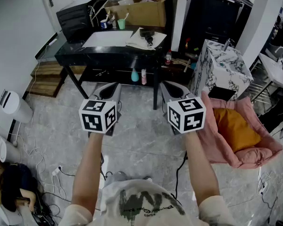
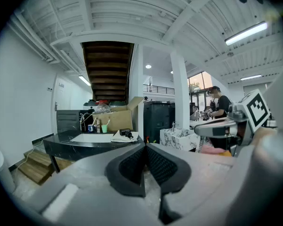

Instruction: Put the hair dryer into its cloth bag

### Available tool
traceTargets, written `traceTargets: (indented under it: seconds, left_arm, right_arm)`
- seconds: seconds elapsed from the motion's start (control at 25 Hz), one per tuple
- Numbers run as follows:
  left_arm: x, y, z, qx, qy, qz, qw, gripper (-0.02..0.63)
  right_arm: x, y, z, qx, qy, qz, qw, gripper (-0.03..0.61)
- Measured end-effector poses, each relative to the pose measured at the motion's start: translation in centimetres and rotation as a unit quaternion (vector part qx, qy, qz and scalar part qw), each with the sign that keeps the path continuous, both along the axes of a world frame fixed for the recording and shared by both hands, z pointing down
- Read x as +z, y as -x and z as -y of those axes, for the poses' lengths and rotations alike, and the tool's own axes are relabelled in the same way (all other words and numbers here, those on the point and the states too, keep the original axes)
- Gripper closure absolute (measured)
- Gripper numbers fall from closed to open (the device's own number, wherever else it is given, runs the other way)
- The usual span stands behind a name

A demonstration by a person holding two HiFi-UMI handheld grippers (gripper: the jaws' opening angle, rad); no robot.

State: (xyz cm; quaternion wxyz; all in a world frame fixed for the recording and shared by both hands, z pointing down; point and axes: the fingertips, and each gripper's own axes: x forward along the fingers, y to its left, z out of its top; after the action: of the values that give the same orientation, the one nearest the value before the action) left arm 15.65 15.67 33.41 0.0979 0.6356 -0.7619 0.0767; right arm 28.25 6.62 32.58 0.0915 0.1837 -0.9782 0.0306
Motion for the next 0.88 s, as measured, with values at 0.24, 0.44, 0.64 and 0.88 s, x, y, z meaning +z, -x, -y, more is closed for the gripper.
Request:
traceTargets:
  seconds: [0.24, 0.44, 0.64, 0.88]
  left_arm:
    - [-0.1, -0.4, 0.0, 0.008, 0.004, 0.003, 1.0000, 0.612]
    - [0.2, 0.0, 0.3, 0.015, 0.008, 0.001, 0.9999, 0.601]
    - [0.7, 1.2, 0.9, 0.026, 0.008, -0.010, 0.9996, 0.564]
    - [1.1, 4.5, 2.7, 0.038, 0.005, -0.022, 0.9990, 0.518]
  right_arm:
    - [0.2, 0.0, -0.4, -0.001, 0.006, -0.002, 1.000, 0.563]
    - [0.7, 0.6, -0.5, -0.001, 0.017, -0.005, 1.000, 0.536]
    - [1.5, 1.9, -0.1, 0.003, 0.026, -0.013, 1.000, 0.481]
    - [2.2, 4.9, 1.1, 0.017, 0.032, -0.026, 0.999, 0.421]
